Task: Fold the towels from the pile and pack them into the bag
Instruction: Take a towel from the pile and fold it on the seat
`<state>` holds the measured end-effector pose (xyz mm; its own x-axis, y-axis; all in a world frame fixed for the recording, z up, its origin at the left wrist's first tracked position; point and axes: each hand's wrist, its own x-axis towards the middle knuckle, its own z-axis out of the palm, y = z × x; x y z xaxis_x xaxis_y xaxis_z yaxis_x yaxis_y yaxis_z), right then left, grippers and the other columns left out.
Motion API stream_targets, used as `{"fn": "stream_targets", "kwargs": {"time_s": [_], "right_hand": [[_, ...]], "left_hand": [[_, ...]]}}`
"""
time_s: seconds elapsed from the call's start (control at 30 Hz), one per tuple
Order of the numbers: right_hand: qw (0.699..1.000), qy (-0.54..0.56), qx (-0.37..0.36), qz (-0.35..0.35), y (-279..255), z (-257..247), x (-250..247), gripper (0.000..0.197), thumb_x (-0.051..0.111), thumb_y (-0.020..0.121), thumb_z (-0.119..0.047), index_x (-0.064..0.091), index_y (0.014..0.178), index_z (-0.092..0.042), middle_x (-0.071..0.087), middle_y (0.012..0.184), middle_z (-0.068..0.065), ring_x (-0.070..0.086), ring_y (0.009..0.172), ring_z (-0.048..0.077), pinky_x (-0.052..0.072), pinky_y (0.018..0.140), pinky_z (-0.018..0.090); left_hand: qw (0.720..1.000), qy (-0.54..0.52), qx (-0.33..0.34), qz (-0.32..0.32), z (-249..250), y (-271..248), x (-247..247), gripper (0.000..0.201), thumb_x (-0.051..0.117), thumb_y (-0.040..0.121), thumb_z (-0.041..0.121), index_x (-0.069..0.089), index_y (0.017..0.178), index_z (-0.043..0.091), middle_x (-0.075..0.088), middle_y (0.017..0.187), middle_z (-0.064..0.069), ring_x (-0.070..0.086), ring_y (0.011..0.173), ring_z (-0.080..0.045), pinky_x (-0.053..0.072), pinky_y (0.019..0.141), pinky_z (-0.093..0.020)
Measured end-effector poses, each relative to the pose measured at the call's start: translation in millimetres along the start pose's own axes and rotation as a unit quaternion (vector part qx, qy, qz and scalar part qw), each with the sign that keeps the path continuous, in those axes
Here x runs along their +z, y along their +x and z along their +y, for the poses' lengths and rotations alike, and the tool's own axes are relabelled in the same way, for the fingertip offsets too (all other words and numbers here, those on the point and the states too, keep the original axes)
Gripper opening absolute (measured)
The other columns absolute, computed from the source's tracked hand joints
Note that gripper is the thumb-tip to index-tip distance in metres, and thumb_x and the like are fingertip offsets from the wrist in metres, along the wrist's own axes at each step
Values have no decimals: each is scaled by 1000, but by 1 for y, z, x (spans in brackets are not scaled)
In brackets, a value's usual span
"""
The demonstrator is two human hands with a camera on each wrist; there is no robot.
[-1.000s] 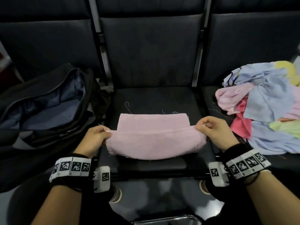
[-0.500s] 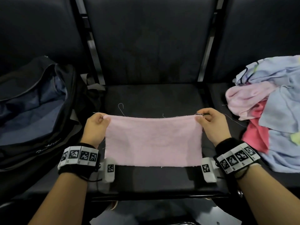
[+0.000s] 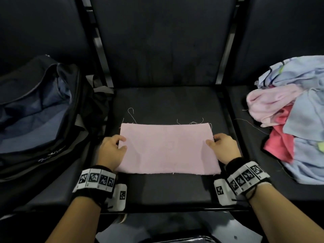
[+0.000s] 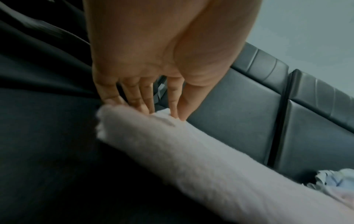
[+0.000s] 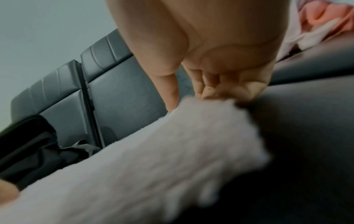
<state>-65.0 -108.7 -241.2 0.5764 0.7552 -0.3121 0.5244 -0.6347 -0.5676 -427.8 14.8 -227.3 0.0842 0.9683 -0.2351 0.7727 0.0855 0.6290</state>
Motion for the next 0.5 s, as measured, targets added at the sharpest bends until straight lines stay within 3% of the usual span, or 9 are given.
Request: {"fn": "stream_targets", "kwargs": {"time_s": [0.1, 0.2, 0.37, 0.5], "right_hand": [[999, 26, 27, -23, -6, -9, 5, 21, 70, 82, -30, 59, 74, -14, 61, 70, -5, 57, 67, 18, 37, 56, 27], [992, 108, 29, -52, -13, -11, 0, 24, 72, 80, -16, 58, 65, -2, 57, 63, 3, 52, 62, 21, 37, 56, 29], [974, 217, 58, -26, -20, -6, -35, 24, 69, 85, -7, 62, 89, 15, 60, 79, 17, 55, 67, 24, 42, 60, 32], [960, 268, 72, -39, -36, -14, -50, 26, 68, 85, -2, 61, 101, 17, 60, 84, 18, 56, 74, 26, 43, 64, 33]], "left_hand": [[1000, 27, 8, -9, 5, -16, 2, 30, 63, 86, 2, 72, 113, 12, 53, 121, -16, 60, 102, -31, 45, 102, -34], [999, 35, -14, -9, 7, -29, 4, 33, 58, 89, 1, 71, 116, 14, 49, 126, -12, 59, 109, -29, 42, 100, -27], [998, 30, -2, -53, 5, -50, 11, 29, 58, 88, 3, 76, 106, 17, 54, 114, -10, 60, 105, -25, 39, 89, -21], [998, 9, -3, -57, 7, -56, 12, 27, 60, 87, 8, 77, 102, 23, 54, 112, -5, 59, 99, -19, 41, 88, -24]]}}
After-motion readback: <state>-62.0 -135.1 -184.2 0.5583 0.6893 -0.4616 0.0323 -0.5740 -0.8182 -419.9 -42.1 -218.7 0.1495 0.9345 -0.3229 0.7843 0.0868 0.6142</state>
